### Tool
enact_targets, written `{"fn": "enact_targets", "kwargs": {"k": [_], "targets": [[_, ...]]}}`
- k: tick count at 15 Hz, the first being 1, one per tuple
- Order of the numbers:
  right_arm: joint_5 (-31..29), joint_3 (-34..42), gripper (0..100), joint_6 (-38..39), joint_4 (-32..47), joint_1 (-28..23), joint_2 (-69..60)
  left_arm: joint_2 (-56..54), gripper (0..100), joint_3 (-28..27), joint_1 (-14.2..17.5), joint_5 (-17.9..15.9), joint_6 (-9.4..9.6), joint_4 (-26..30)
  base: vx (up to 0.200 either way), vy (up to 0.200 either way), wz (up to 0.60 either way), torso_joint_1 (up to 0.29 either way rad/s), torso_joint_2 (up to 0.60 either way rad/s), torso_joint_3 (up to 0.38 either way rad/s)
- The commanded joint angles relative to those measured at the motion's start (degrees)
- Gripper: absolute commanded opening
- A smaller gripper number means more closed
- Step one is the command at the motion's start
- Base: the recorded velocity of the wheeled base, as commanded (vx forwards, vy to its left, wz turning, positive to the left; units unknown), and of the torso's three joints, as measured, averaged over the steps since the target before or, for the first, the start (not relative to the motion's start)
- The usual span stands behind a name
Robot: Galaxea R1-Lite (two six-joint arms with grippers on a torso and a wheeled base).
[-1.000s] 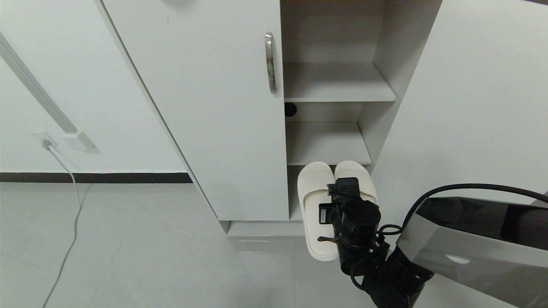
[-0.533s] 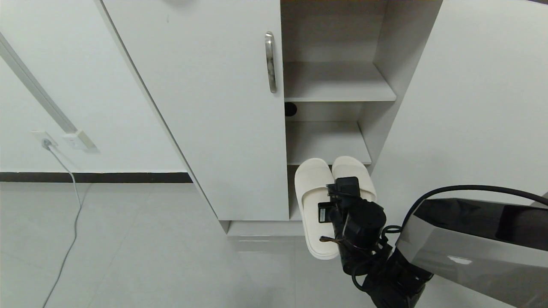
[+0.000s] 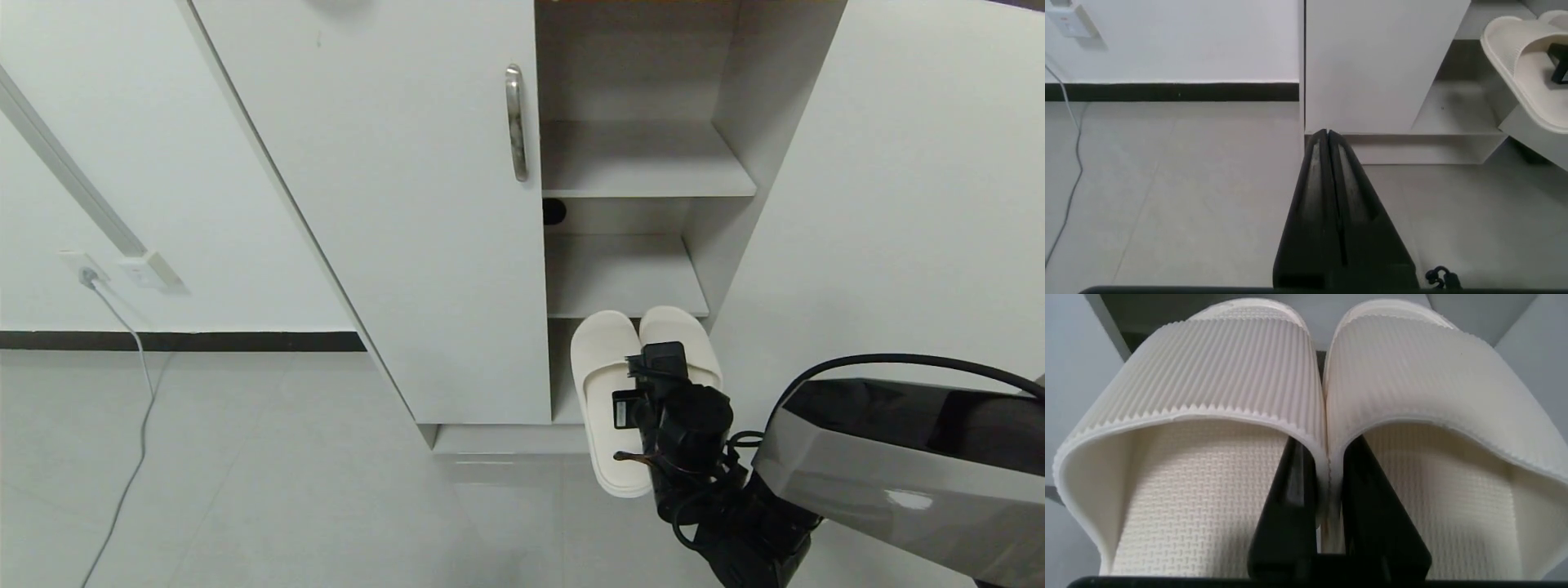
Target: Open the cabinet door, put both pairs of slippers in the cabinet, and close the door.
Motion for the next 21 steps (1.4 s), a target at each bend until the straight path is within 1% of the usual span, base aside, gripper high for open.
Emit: {"fn": "enact_targets", "kwargs": {"k": [1, 4, 6, 8, 11, 12, 13, 14, 15, 16, 17, 19, 21], "targets": [[0.0, 0.0, 0, 0.1, 0.0, -0.1, 0.4, 0.0, 0, 0.0, 0.0, 0.0, -0.02, 0.0, 0.200, 0.000, 0.00, -0.002, 0.00, -0.002], [0.0, 0.0, 0, 0.1, 0.1, -0.1, 0.4, 0.0, 0, 0.0, 0.0, 0.0, -0.02, 0.0, 0.200, 0.000, 0.00, 0.001, 0.00, 0.001], [0.0, -0.3, 0, 0.4, 0.3, -0.8, 0.7, 0.0, 0, 0.0, 0.0, 0.0, -0.11, 0.0, 0.000, 0.000, 0.00, 0.000, 0.00, 0.000], [0.1, -3.3, 0, 1.5, 4.2, -2.2, 1.1, 0.0, 0, 0.0, 0.0, 0.1, -0.11, 0.0, 0.000, 0.000, 0.00, 0.000, 0.00, 0.000], [0.4, -10.8, 0, 6.3, 14.0, -2.7, 0.9, 0.0, 0, 0.0, 0.0, 0.1, -0.20, 0.0, 0.000, 0.000, 0.00, 0.000, 0.00, 0.000], [0.9, -12.0, 0, 7.1, 15.1, -2.9, 0.9, 0.0, 0, 0.0, 0.0, 0.1, -0.20, 0.0, 0.000, 0.000, 0.00, 0.000, 0.00, 0.000], [2.0, -16.8, 0, 8.9, 18.3, -3.5, 1.0, 0.0, 0, 0.0, 0.0, 0.1, -0.20, 0.0, 0.000, 0.000, 0.00, 0.000, 0.00, 0.000], [2.0, -18.2, 0, 8.9, 20.1, -3.7, 1.0, 0.0, 0, 0.0, 0.0, 0.1, -0.20, 0.0, 0.000, 0.000, 0.00, 0.000, 0.00, 0.000], [3.6, -21.4, 0, 8.9, 25.7, -4.6, 1.0, 0.0, 0, 0.0, 0.0, 0.1, -0.20, 0.0, 0.000, 0.000, 0.00, 0.000, 0.00, 0.000], [4.4, -23.1, 0, 9.0, 27.9, -5.0, 1.1, 0.0, 0, 0.0, 0.0, 0.1, -0.20, 0.0, 0.000, 0.000, 0.00, 0.000, 0.00, 0.000], [6.3, -26.6, 0, 9.0, 29.8, -6.3, 2.3, 0.0, 0, 0.0, 0.0, 0.1, -0.02, 0.0, 0.000, 0.000, 0.00, 0.000, 0.00, 0.000], [6.7, -33.7, 0, 8.7, 33.0, -7.8, 5.5, 0.0, 0, 0.0, 0.0, 0.1, 0.15, 0.0, 0.000, 0.000, 0.00, 0.000, 0.00, 0.000], [7.3, -38.9, 0, 8.7, 36.2, -9.0, 7.7, 0.0, 0, 0.0, 0.0, 0.1, 0.15, 0.0, 0.000, 0.000, 0.00, 0.000, 0.00, 0.000]]}}
